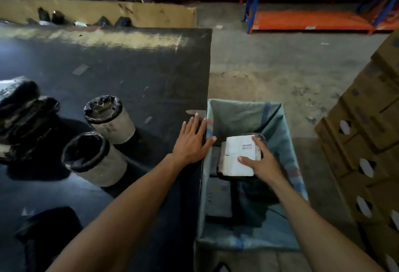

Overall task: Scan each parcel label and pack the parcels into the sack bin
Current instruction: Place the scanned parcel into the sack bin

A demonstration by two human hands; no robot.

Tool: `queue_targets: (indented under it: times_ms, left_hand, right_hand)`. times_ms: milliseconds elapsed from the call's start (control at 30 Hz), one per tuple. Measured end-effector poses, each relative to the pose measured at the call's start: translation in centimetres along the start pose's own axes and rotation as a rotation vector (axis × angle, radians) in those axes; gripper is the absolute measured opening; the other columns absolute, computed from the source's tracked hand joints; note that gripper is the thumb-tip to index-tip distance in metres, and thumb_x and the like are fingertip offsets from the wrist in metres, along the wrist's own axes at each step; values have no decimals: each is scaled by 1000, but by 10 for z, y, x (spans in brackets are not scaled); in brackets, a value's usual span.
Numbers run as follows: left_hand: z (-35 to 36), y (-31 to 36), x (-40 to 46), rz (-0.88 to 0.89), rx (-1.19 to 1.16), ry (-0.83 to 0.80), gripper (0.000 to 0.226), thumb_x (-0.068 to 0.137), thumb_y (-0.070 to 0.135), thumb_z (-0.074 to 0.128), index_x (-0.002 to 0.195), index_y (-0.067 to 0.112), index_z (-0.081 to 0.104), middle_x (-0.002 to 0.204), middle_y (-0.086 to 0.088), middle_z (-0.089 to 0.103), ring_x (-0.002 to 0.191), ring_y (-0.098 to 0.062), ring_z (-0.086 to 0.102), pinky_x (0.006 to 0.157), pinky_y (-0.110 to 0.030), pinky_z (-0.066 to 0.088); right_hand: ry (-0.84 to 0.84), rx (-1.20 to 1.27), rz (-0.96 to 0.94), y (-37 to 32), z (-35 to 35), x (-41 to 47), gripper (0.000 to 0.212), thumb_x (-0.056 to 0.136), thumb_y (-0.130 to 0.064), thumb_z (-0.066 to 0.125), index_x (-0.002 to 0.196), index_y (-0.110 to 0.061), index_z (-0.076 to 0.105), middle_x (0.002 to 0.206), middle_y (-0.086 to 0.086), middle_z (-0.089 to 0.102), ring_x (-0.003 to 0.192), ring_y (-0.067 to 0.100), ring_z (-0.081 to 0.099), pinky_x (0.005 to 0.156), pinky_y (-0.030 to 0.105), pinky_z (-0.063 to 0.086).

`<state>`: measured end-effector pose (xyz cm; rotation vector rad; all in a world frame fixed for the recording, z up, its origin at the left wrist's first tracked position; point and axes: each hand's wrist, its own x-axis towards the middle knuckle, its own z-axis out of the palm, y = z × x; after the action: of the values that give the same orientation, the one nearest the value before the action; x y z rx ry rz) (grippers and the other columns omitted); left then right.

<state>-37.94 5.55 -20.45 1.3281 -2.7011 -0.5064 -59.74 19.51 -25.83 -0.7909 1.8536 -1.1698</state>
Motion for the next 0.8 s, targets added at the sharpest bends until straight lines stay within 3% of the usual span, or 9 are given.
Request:
queue_targets:
  times_ms: [133, 400, 533, 667, 733, 800]
  left_hand:
    - [12, -5, 10, 39, 121, 18, 72, 98, 62, 6, 161, 29, -1, 169, -3, -12, 156, -23, -10, 125, -43, -9]
    - [10, -3, 8, 34, 179, 6, 67, 103, 53, 8, 163, 25, 6, 170, 0, -6, 156, -22, -9, 126, -45, -5]
    - [9, -1, 8, 25, 201, 4, 63, 105, 48, 13, 163, 23, 8, 170, -1, -5, 156, -23, -8, 126, -46, -2]
    - [11, -4, 9, 19, 215, 1, 62, 106, 47, 15, 163, 24, 8, 170, -1, -4, 157, -22, -7, 126, -46, -2]
    - [11, -4, 10, 19, 211, -4, 63, 105, 48, 14, 163, 24, 8, 170, -1, -4, 157, -23, -7, 126, -46, -1]
    - [11, -4, 9, 17, 215, -12, 63, 105, 48, 14, 163, 25, 6, 170, -1, -5, 157, -23, -7, 126, -47, -1]
  right_hand:
    - [-42, -27, 94, 38, 17, 48, 93, 76, -20, 96, 155, -36, 49, 136, 1, 68, 117, 22, 67, 102, 42, 57]
    - [-119, 36, 165, 80, 73, 119, 93, 82, -14, 91, 161, -26, 42, 154, 6, 55, 129, 19, 55, 103, 33, 50]
    - [-150, 133, 120, 101, 87, 127, 89, 89, -2, 82, 163, -16, 34, 160, 4, 45, 141, 18, 48, 106, 20, 47]
    - [-269, 28, 81, 117, 89, 132, 91, 98, -7, 73, 169, -15, 15, 168, 9, 34, 153, 27, 38, 127, 49, 32]
    - [-301, -133, 69, 118, 89, 135, 88, 103, -20, 68, 170, -19, 10, 175, 15, 15, 160, 33, 22, 131, 50, 20]
    - [-286, -517, 48, 121, 90, 133, 80, 107, -46, 54, 170, -32, 7, 176, 15, -12, 163, 37, -4, 132, 49, 2]
